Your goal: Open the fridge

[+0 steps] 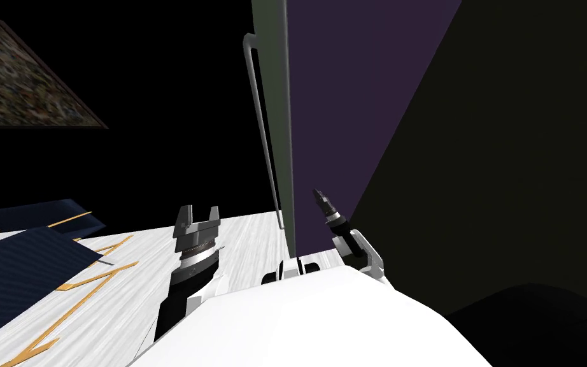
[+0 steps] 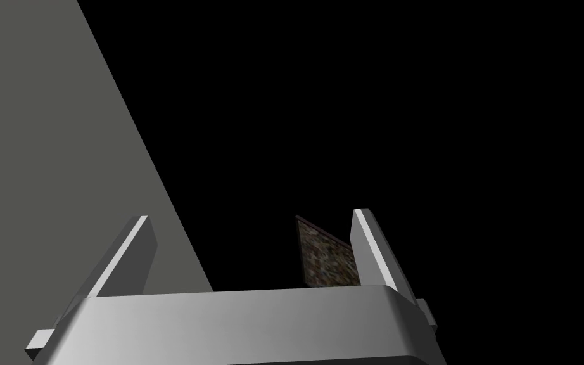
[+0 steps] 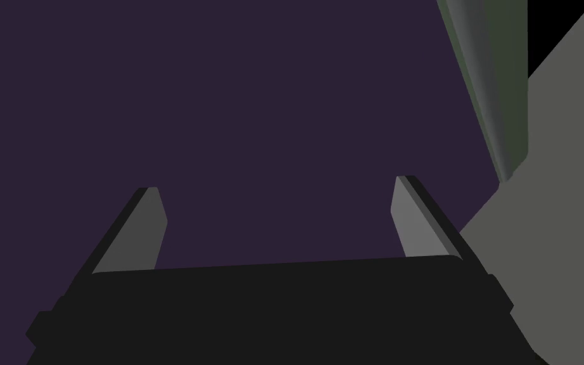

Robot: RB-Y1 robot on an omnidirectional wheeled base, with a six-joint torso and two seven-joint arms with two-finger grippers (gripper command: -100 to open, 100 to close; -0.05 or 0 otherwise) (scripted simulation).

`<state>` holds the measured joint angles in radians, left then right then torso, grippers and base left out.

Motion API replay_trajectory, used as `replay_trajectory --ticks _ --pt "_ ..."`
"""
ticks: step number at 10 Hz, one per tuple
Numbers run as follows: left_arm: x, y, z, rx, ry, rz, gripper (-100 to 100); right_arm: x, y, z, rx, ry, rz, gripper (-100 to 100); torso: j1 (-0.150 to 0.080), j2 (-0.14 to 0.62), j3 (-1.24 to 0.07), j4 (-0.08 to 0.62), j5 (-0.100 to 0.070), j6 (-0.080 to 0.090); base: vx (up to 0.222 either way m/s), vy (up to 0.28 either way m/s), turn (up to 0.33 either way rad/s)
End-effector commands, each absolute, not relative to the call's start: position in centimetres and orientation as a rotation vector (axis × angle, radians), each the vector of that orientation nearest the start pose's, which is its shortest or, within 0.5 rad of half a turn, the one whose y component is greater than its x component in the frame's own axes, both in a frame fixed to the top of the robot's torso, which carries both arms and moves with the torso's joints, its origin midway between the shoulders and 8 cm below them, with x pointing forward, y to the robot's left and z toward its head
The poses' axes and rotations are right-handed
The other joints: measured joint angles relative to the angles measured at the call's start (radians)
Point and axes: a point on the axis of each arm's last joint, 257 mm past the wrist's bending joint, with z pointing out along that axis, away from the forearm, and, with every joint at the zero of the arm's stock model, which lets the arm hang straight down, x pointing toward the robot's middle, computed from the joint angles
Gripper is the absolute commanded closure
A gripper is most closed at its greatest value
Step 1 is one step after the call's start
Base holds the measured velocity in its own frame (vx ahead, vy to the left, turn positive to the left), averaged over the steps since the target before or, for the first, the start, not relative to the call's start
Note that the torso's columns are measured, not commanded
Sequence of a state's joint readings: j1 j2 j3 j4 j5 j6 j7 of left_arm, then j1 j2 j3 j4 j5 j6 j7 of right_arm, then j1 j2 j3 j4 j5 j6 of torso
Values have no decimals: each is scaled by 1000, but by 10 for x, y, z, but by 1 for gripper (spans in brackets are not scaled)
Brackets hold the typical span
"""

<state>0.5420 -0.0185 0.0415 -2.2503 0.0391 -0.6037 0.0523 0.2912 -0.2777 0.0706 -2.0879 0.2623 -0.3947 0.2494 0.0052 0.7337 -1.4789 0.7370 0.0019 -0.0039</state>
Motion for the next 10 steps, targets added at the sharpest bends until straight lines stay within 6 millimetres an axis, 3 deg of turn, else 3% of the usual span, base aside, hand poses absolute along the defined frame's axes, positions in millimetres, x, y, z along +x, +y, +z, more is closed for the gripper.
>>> replay_trajectory --ticks 1,10 --pt "324 302 18 -675 530 -1323 0 430 -187 -30 33 1090 841 -100 3 -2 -1 0 1 -2 -3 220 -133" --pt "324 302 18 -675 530 -1323 0 461 -169 -30 -317 1103 591 -100 24 -13 -9 -2 9 -18 -3 124 -82"
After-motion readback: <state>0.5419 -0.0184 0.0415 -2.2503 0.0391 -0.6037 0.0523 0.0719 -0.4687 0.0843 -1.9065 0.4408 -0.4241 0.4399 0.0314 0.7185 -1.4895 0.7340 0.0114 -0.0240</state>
